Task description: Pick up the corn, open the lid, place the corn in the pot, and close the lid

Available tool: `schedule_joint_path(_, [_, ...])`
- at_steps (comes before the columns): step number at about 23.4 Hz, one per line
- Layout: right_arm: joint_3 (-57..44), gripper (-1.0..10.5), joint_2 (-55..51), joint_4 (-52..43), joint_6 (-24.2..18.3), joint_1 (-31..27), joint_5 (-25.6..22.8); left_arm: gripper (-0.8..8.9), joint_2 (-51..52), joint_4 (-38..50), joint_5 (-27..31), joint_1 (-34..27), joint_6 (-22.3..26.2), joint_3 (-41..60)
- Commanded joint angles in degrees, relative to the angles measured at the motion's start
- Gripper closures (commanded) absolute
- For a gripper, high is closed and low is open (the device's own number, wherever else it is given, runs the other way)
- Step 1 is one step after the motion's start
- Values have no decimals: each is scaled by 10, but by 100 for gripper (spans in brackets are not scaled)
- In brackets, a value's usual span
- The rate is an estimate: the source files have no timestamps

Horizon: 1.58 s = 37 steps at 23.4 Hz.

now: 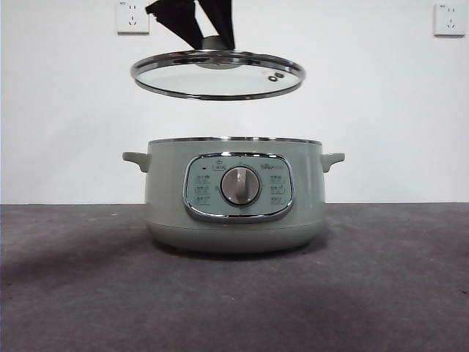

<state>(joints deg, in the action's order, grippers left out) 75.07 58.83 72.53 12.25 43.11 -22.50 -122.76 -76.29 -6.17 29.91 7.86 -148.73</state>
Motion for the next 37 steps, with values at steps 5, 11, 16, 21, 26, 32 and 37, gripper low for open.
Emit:
schedule_joint_path(5, [-64, 954, -77, -10, 15, 0, 0, 822, 9, 7, -2, 23, -19, 22])
schedule_joint_path(11, [-105, 954, -112, -13, 26, 0, 4, 822, 9, 7, 12, 38, -30, 67])
schedule_joint_path(16, [-109, 954, -119, -14, 31, 0, 5, 822, 9, 7, 17, 36, -29, 68])
schedule_joint_path(21, [-109, 954, -119, -14, 32, 0, 7, 823, 3, 7, 17, 34, -29, 68])
schedule_joint_path(26, [-109, 954, -119, -5, 32, 0, 7, 822, -16, 9, 19, 34, -29, 68])
schedule_joint_path(32, [-109, 954, -120, -5, 32, 0, 7, 822, -36, 22, 13, 31, -27, 68])
schedule_joint_path(37, [-109, 954, -120, -5, 33, 0, 7, 822, -47, 26, 13, 30, -27, 68])
